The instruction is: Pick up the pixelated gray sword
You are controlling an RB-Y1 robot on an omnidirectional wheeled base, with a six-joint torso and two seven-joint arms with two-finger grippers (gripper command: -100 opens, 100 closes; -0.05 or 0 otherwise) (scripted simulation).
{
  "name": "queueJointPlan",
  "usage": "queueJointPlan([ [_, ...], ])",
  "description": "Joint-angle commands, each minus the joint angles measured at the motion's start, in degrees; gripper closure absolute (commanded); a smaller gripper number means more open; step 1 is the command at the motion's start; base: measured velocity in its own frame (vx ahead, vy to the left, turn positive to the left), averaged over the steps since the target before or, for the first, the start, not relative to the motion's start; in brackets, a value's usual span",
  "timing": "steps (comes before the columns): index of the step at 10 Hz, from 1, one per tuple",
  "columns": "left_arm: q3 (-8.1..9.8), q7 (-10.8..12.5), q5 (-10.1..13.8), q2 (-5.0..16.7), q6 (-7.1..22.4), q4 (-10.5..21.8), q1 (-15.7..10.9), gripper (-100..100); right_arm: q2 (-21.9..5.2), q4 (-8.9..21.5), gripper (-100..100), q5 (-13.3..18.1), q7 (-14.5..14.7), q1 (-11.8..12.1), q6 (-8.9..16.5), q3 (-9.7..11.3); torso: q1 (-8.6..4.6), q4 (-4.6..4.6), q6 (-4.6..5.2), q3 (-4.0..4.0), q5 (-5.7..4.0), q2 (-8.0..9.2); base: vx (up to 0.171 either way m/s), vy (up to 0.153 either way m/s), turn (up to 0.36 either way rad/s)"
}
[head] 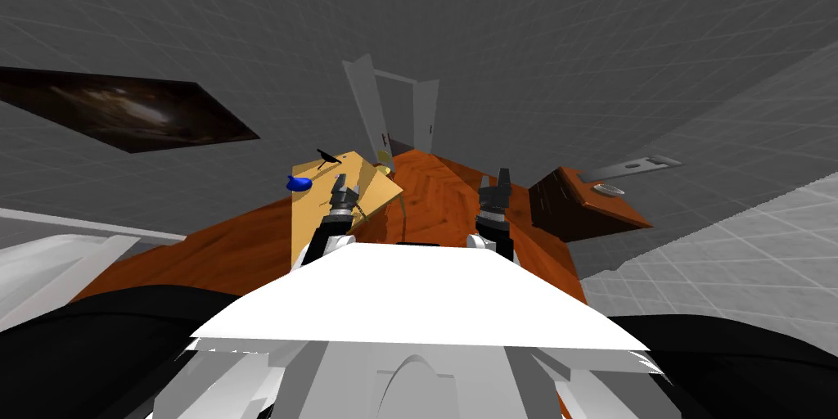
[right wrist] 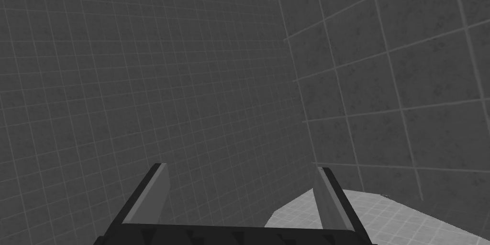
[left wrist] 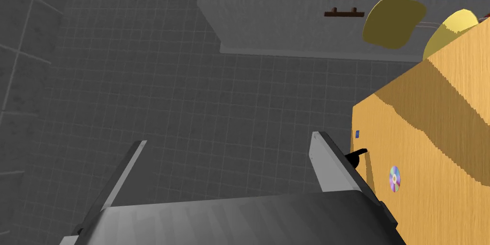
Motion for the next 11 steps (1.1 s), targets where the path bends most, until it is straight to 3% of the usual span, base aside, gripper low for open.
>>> queueJointPlan([
  [1, 0.49, -1.3, -0.2, 1.1, 2.9, 1.4, 0.7, -100, 0.0, 0.0, 0, 0.0, 0.0, 0.0, 0.0, 0.0, 0.00, 0.00, 0.00, 0.00, 0.00, 0.00, -0.028, -0.003, -0.216],
  [11, 2.61, -6.2, -0.3, 3.2, 18.0, 4.6, 4.1, -100, 0.0, 0.0, 0, 0.0, 0.0, 0.0, 0.0, 0.0, 0.09, -0.01, -0.03, -0.03, 0.02, -0.06, -0.009, 0.012, -0.122],
])
